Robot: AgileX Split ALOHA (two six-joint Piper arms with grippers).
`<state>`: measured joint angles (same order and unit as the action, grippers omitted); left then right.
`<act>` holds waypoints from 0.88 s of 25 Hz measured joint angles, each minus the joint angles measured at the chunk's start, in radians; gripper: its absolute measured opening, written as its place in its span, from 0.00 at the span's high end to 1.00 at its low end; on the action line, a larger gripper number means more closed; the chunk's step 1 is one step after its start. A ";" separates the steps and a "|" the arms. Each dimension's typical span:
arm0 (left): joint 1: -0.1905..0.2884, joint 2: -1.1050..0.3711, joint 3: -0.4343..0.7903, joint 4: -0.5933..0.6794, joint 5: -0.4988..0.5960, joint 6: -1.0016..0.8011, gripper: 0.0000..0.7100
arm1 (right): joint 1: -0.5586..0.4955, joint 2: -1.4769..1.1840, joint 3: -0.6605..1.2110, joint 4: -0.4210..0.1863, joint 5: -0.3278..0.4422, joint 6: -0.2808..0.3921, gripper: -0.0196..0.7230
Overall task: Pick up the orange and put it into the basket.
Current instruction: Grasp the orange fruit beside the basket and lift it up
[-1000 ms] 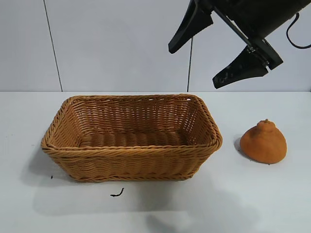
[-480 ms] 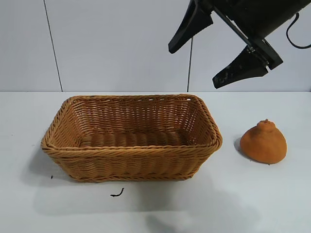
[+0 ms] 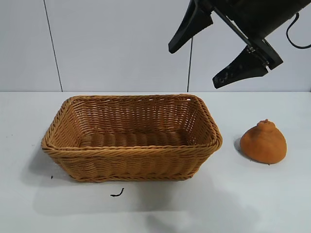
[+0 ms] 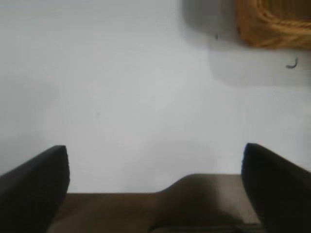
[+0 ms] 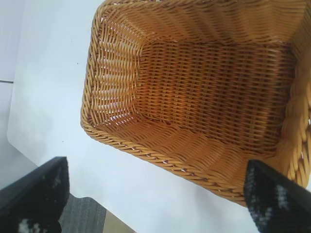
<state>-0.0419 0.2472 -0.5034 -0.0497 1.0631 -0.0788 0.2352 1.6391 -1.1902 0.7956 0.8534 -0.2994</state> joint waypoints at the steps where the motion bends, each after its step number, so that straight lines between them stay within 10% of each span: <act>1: 0.000 -0.034 0.000 -0.001 -0.001 0.000 0.02 | 0.000 0.000 0.000 0.000 -0.001 0.000 0.04; 22: 0.000 -0.251 0.000 0.005 -0.002 0.001 0.02 | 0.000 0.000 0.000 -0.008 -0.001 0.000 0.04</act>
<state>-0.0419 -0.0039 -0.5034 -0.0445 1.0610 -0.0775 0.2352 1.6391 -1.1902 0.7872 0.8523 -0.2994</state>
